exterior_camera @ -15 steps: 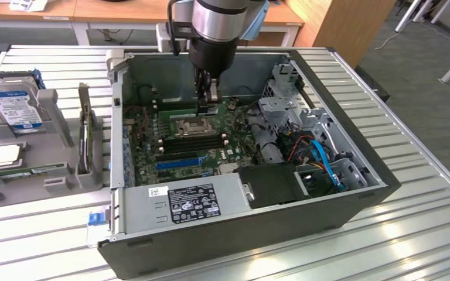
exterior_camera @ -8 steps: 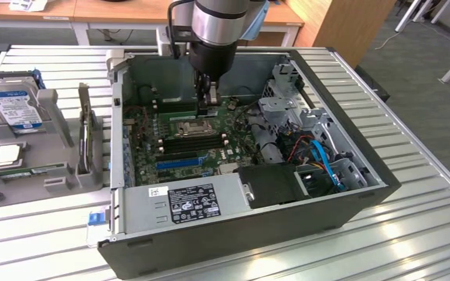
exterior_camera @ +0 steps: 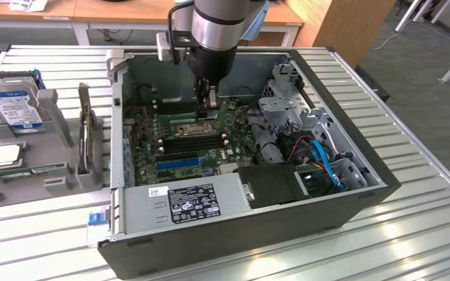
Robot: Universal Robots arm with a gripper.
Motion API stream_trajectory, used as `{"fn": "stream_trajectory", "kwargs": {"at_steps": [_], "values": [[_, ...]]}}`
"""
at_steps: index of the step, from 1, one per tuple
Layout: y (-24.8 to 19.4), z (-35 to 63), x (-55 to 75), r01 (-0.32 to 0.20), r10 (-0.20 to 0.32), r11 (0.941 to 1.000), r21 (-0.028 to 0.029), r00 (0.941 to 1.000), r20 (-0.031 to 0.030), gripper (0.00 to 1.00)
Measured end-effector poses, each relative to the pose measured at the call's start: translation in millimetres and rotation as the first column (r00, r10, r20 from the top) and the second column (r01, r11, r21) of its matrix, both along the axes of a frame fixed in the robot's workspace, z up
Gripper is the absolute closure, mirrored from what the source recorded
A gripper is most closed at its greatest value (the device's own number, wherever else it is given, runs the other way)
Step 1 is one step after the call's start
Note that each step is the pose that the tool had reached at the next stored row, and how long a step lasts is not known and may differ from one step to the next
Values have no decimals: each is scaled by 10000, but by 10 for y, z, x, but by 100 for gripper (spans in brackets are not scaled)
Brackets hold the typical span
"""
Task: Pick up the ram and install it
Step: 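Insert the ram into the slot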
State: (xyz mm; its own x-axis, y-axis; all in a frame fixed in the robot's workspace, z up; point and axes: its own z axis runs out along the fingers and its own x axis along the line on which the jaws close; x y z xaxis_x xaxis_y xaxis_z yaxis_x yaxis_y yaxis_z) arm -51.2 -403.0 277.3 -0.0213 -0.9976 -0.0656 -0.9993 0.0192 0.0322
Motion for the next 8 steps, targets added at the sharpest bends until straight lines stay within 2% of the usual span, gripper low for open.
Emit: {"fn": "stream_trajectory", "kwargs": {"at_steps": [8], "values": [[0, -73, 0, 30, -30, 10000, -1, 10000, -1, 88]]}}
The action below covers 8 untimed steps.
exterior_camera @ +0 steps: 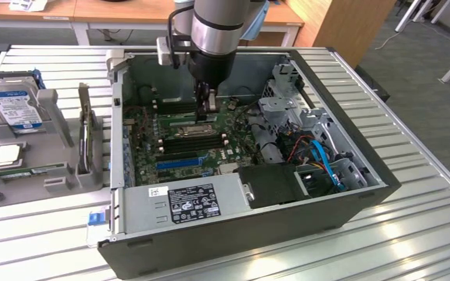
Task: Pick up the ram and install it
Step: 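Insert the ram into the slot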
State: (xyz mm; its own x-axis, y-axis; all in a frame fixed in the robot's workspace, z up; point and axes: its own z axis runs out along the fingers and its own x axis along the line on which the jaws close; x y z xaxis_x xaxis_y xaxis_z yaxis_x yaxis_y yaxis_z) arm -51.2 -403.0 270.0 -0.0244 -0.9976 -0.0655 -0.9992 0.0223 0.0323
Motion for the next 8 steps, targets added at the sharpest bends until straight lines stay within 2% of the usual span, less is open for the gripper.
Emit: {"fn": "stream_trajectory", "kwargs": {"at_steps": [8], "values": [[0, -56, 0, 17, -17, 10000, -1, 10000, 0, 88]]}}
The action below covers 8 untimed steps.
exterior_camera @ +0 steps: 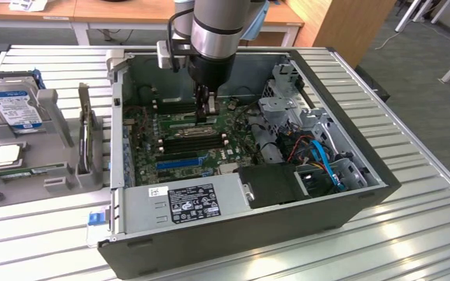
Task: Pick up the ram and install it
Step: 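Insert the ram into the slot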
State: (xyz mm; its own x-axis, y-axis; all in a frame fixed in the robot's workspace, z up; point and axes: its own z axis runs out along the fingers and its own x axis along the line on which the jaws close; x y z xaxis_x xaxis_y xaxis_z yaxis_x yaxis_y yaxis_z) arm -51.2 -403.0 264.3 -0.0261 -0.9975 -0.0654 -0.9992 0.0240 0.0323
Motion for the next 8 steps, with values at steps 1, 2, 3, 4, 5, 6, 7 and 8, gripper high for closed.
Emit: {"fn": "stream_trajectory", "kwargs": {"at_steps": [1, 2, 3, 4, 5, 6, 7, 8], "values": [[0, 0, 0, 0, 0, 10000, 0, 10000, 0, 88], [0, 0, 0, 0, 0, 10000, 0, 10000, -1, 88], [0, 0, 0, 0, 0, 10000, 0, 10000, 0, 88], [0, -1, 2, 1, -1, 10000, 1, 10000, 0, 88], [0, -1, 8, 1, -1, 10000, 2, 10000, 0, 88], [0, -1, 18, 0, 0, 10000, 2, 10000, 1, 88], [0, -1, 28, 0, 0, 10000, 2, 10000, 1, 88], [0, -1, 39, 0, 0, 10000, 1, 10000, 0, 88]]}}
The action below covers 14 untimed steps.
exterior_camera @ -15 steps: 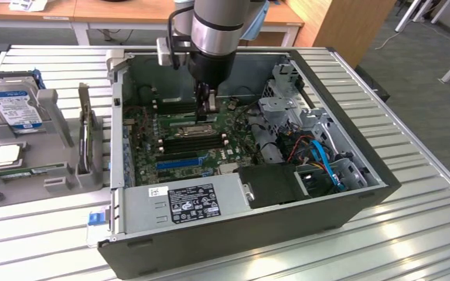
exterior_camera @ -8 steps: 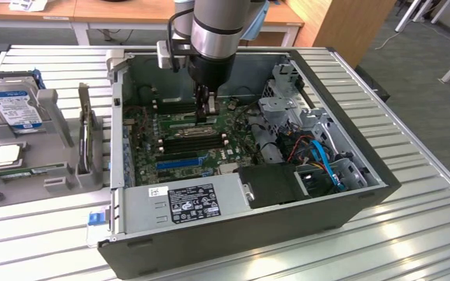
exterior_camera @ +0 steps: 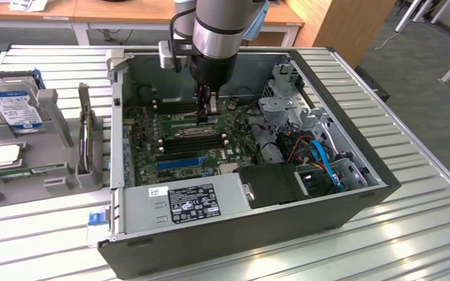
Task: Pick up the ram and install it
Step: 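Insert the ram into the slot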
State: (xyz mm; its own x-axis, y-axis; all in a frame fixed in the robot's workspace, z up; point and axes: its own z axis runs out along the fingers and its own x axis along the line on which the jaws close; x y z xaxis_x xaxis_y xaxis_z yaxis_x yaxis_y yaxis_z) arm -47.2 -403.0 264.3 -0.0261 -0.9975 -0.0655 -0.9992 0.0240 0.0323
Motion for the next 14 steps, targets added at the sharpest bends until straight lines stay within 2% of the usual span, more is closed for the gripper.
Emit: {"fn": "stream_trajectory", "kwargs": {"at_steps": [7, 14], "values": [[-9, -1, 5, -2, 2, 10000, 2, 10000, 1, 88], [-85, 0, 4, -1, 1, 10000, 1, 10000, 1, 88]]}}
